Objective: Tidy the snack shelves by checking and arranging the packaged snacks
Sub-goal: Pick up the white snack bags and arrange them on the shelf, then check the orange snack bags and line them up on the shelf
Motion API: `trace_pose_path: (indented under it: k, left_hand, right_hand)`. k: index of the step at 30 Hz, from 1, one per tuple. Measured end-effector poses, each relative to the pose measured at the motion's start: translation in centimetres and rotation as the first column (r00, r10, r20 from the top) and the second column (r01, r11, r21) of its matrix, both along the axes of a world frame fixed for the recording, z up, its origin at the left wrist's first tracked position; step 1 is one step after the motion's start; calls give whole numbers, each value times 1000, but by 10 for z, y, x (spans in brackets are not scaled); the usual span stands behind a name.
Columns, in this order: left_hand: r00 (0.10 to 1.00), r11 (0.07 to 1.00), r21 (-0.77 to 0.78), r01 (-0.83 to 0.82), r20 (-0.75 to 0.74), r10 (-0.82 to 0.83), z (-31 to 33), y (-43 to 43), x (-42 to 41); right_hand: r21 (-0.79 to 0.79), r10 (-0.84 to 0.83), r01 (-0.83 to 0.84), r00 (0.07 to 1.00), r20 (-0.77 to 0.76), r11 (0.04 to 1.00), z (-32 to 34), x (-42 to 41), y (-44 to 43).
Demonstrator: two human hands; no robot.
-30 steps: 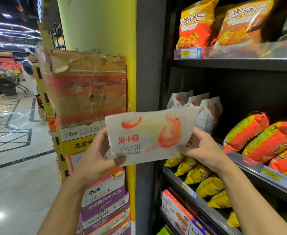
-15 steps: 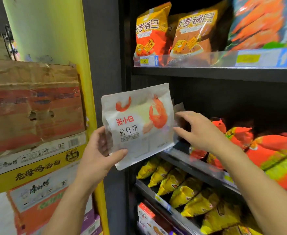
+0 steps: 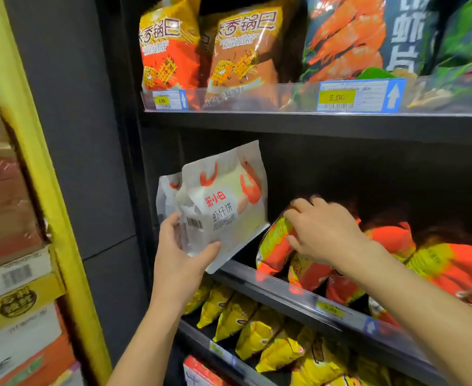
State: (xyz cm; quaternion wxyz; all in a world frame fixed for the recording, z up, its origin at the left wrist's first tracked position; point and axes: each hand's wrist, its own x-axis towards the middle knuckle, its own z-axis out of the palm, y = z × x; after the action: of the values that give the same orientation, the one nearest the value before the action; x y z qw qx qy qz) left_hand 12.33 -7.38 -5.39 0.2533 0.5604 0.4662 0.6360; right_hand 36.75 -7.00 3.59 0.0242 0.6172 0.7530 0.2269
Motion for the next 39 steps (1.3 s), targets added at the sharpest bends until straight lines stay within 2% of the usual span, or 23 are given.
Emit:
trace_pose_path:
  k: [10,19,27,32,36,39]
  left_hand:
    - [999,1000,-24,0,-48,-1,-6,33,52]
    - [994,995,-71,-67,-93,60,-18,67,83]
    - [976,987,-108,-118,-198,95,-36,88,88]
    - [931,979,-130,-154,-351,100,-45,94,88]
    - [932,977,-136,-165,-347,109,-46,95,89]
    - [933,979,-79,-188,-325,153,-43,85,91]
  right_hand:
    - [3,23,-23,999,-22,1000,-1,4,6]
    - [14,30,-30,999,-21,999,-3,7,9]
    - [24,38,-37,999,-10,999,-4,7,11]
    - [23,36,-35,999,-4,999,-3,6,12]
    - [11,32,-32,999,-7,999,-2,4,13]
    - [17,32,-32,999,-7,999,0,4,12]
